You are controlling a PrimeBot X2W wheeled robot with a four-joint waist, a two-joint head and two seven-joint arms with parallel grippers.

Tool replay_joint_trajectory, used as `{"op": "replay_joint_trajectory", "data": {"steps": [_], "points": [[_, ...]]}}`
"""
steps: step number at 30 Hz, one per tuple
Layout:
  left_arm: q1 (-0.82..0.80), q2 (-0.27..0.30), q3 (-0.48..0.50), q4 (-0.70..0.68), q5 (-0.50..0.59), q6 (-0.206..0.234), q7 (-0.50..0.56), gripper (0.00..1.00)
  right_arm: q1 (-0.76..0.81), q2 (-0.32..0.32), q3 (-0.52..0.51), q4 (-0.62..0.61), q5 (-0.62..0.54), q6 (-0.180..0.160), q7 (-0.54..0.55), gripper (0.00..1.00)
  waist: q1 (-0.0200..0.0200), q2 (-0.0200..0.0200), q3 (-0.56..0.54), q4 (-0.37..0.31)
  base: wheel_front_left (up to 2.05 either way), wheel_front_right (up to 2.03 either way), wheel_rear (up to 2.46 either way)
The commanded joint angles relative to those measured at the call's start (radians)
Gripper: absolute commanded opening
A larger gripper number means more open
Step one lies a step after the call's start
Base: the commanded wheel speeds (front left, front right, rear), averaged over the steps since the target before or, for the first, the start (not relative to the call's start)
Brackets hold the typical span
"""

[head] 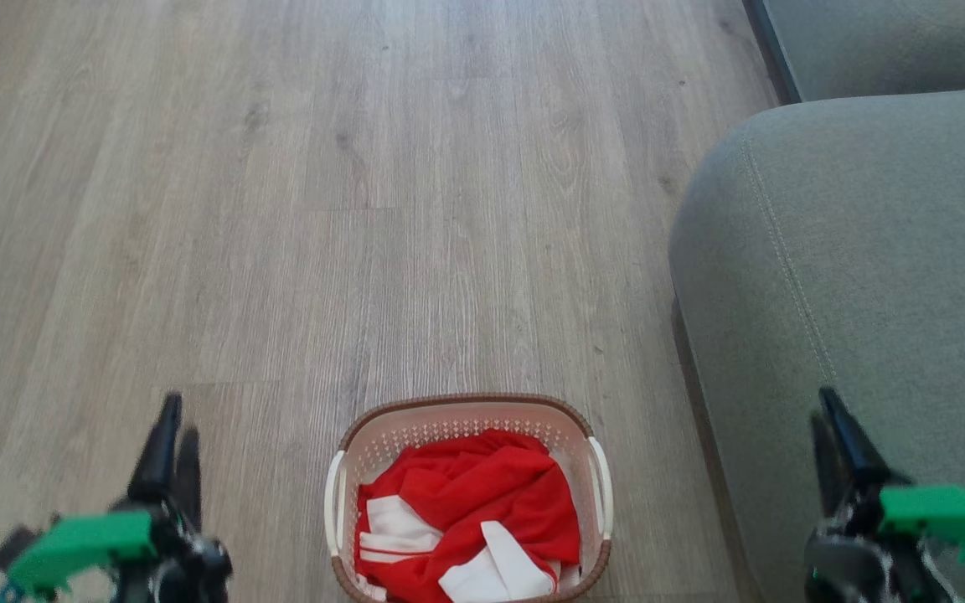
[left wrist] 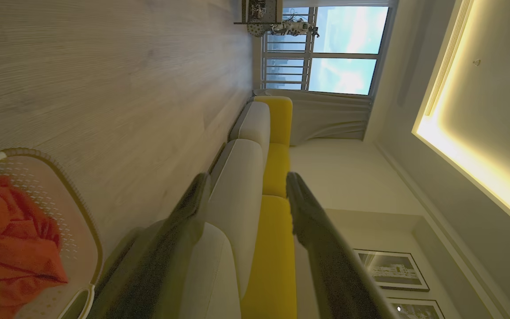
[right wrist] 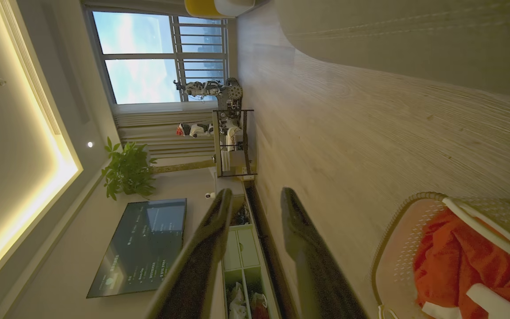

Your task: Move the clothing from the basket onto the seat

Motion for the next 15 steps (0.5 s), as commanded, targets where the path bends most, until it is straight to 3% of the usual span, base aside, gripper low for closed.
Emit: {"op": "replay_joint_trajectory", "data": {"steps": [1, 15], "points": [[0.001, 0.000, -0.001, 0.001, 0.000, 0.000, -0.001, 1.00, 0.001, 0.000, 0.001, 0.001, 0.000, 0.000, -0.001, 1.00, 0.0000, 0.0000, 0.000, 0.000, 0.00, 0.00, 0.00], [0.019, 0.001, -0.023, -0.037, 0.033, 0.010, -0.042, 1.00, 0.005, -0.001, 0.032, -0.014, -0.030, 0.000, -0.042, 1.00, 0.0000, 0.0000, -0.005, 0.002, 0.00, 0.00, 0.00]]}}
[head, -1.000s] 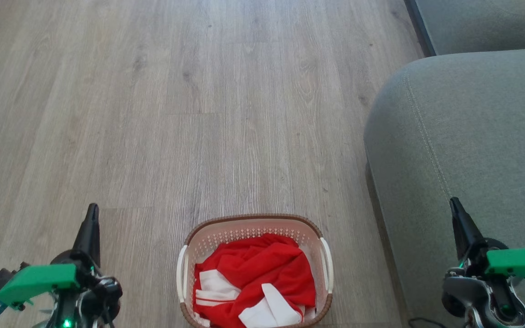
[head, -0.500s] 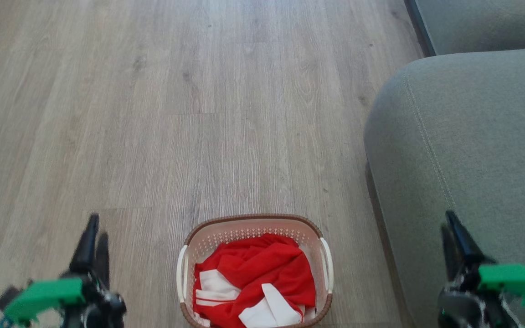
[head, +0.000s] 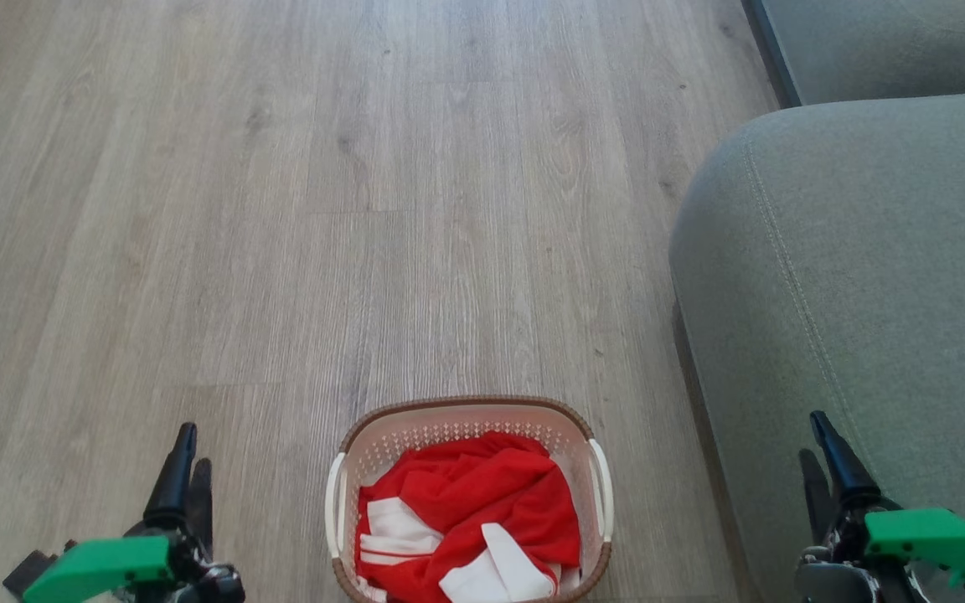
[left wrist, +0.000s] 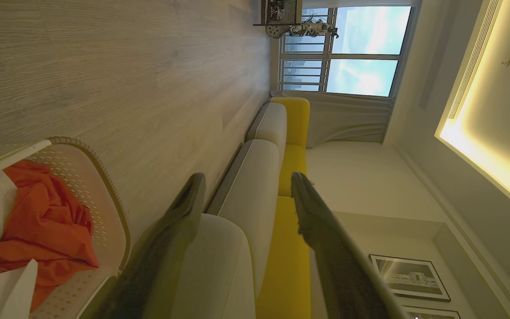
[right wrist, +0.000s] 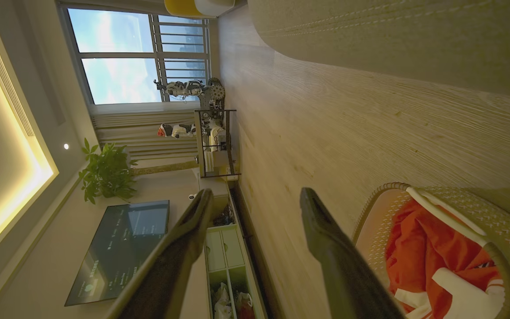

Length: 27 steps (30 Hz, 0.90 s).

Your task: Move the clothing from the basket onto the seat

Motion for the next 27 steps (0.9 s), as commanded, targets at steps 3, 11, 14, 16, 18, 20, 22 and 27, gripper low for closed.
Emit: {"op": "replay_joint_trajectory", "data": {"steps": [3, 11, 14, 16, 18, 20, 22, 27], "points": [[-0.030, 0.010, -0.002, -0.053, 0.034, 0.006, -0.018, 1.00, -0.036, -0.005, 0.007, -0.041, -0.023, 0.000, -0.019, 1.00, 0.0000, 0.0000, -0.001, 0.001, 0.00, 0.00, 0.00], [-0.027, 0.011, -0.013, -0.093, 0.111, 0.025, -0.042, 1.00, -0.036, -0.006, 0.012, -0.065, -0.082, 0.000, -0.042, 1.00, 0.0000, 0.0000, -0.002, 0.003, 0.00, 0.00, 0.00], [-0.026, 0.011, -0.016, -0.105, 0.135, 0.032, -0.047, 1.00, -0.035, -0.006, 0.013, -0.073, -0.104, 0.000, -0.048, 1.00, 0.0000, 0.0000, -0.002, 0.004, 0.00, 0.00, 0.00], [-0.025, 0.012, -0.021, -0.116, 0.162, 0.038, -0.053, 1.00, -0.035, -0.006, 0.014, -0.082, -0.127, 0.000, -0.054, 1.00, 0.0000, 0.0000, -0.002, 0.005, 0.00, 0.00, 0.00], [-0.024, 0.012, -0.025, -0.126, 0.191, 0.045, -0.059, 1.00, -0.034, -0.006, 0.015, -0.090, -0.150, 0.000, -0.060, 1.00, 0.0000, 0.0000, -0.003, 0.005, 0.00, 0.00, 0.00], [-0.022, 0.012, -0.031, -0.136, 0.220, 0.052, -0.065, 1.00, -0.033, -0.007, 0.017, -0.099, -0.173, 0.000, -0.066, 1.00, 0.0000, 0.0000, -0.003, 0.006, 0.00, 0.00, 0.00], [-0.021, 0.012, -0.036, -0.146, 0.250, 0.058, -0.071, 1.00, -0.032, -0.007, 0.019, -0.107, -0.197, 0.000, -0.072, 1.00, 0.0000, 0.0000, -0.003, 0.006, 0.00, 0.00, 0.00], [-0.018, 0.013, -0.050, -0.165, 0.332, 0.072, -0.086, 1.00, -0.030, -0.007, 0.026, -0.130, -0.267, 0.000, -0.087, 1.00, 0.0000, 0.0000, -0.004, 0.007, 0.00, 0.00, 0.00]]}}
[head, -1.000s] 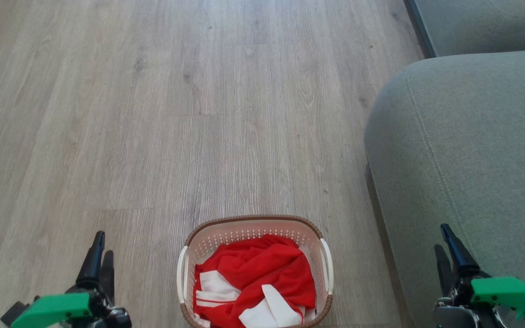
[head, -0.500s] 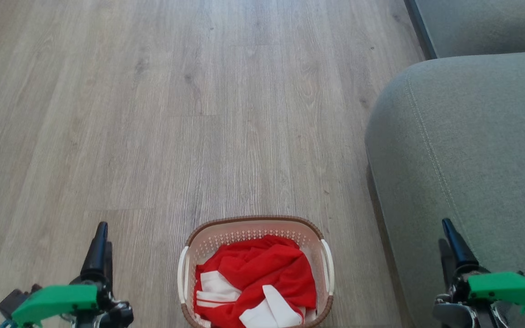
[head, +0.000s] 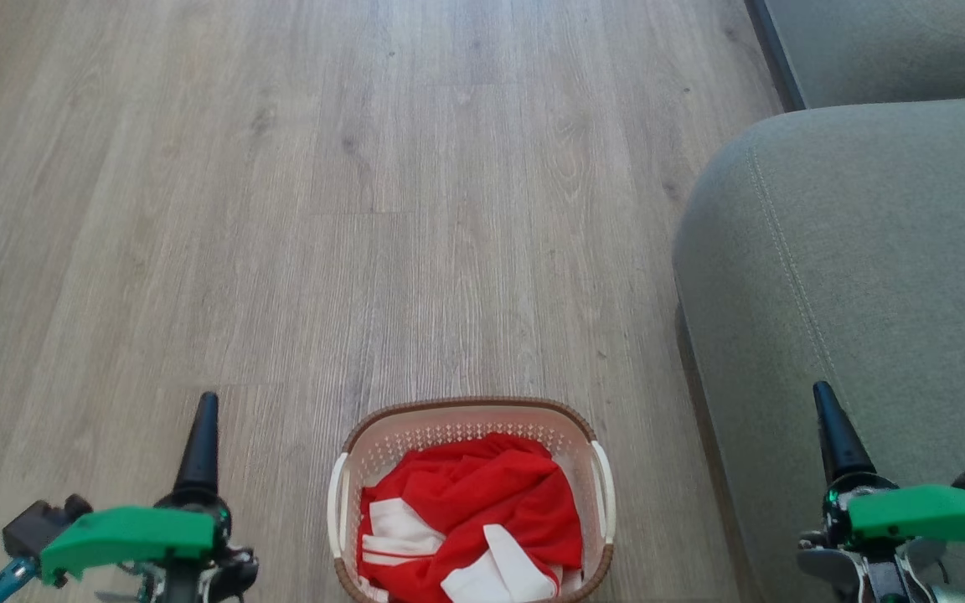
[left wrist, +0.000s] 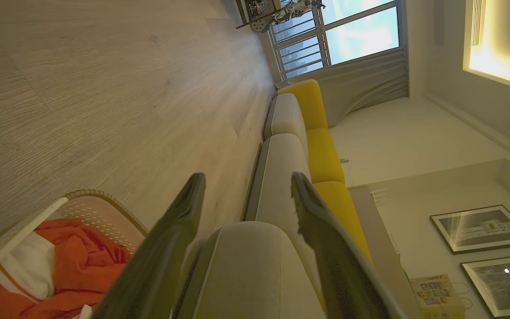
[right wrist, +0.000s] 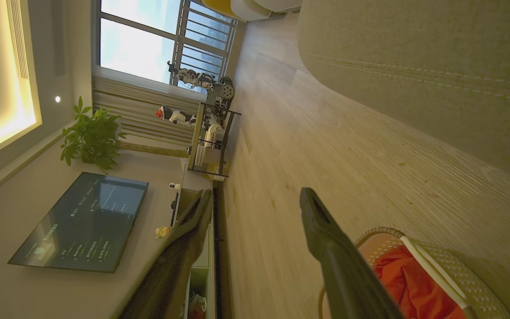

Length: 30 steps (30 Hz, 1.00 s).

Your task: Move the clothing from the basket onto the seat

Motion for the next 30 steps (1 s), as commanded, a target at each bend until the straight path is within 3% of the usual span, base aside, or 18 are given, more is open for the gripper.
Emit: {"op": "replay_joint_trajectory", "data": {"steps": [1, 30], "points": [[-0.023, 0.012, 0.000, -0.044, 0.040, 0.006, -0.013, 1.00, -0.030, -0.008, 0.014, -0.045, -0.030, 0.000, -0.011, 1.00, 0.0000, 0.0000, 0.000, 0.000, 0.00, 0.00, 0.00], [0.019, 0.015, -0.056, -0.089, 0.529, 0.075, -0.095, 1.00, -0.008, -0.010, 0.073, -0.134, -0.494, 0.000, -0.094, 1.00, 0.0000, 0.0000, -0.001, 0.009, 0.00, 0.00, 0.00]]}}
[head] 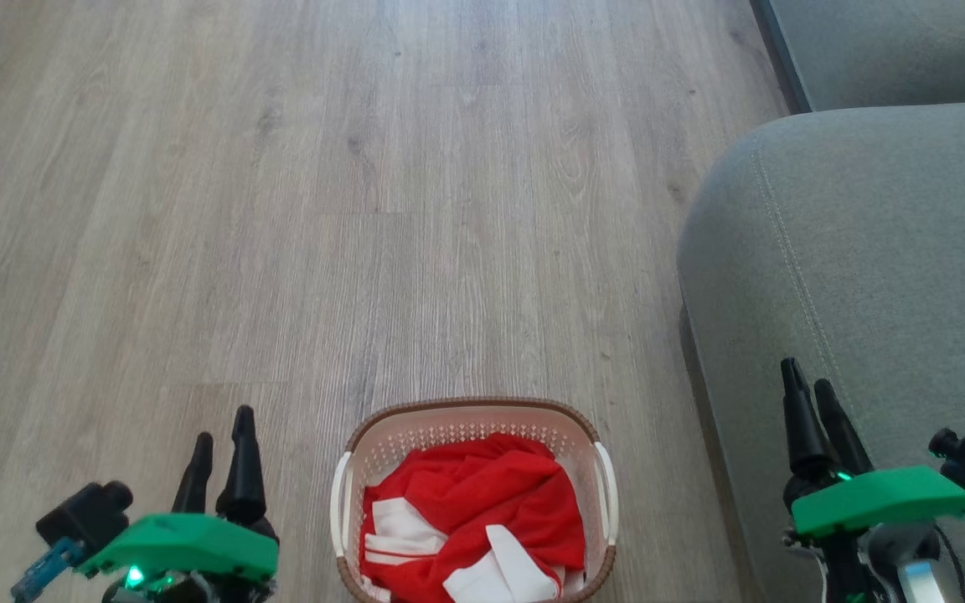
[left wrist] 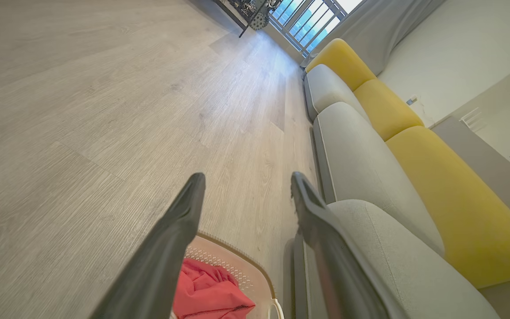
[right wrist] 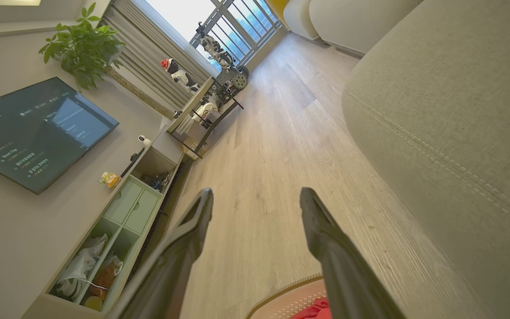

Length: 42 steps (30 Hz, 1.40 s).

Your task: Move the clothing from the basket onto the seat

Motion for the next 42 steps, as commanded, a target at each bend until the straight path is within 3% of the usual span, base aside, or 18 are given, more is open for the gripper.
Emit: {"op": "replay_joint_trajectory", "data": {"steps": [1, 42], "points": [[-0.022, 0.013, 0.007, -0.048, 0.038, 0.008, -0.014, 1.00, -0.012, -0.010, 0.018, -0.046, -0.034, 0.000, -0.019, 1.00, 0.0000, 0.0000, 0.000, 0.000, 0.00, 0.00, 0.00], [0.037, 0.017, -0.059, -0.080, 0.553, 0.103, -0.137, 1.00, 0.013, -0.014, 0.097, -0.060, -0.548, 0.000, -0.143, 1.00, 0.0000, 0.0000, -0.007, 0.010, 0.00, 0.00, 0.00]]}}
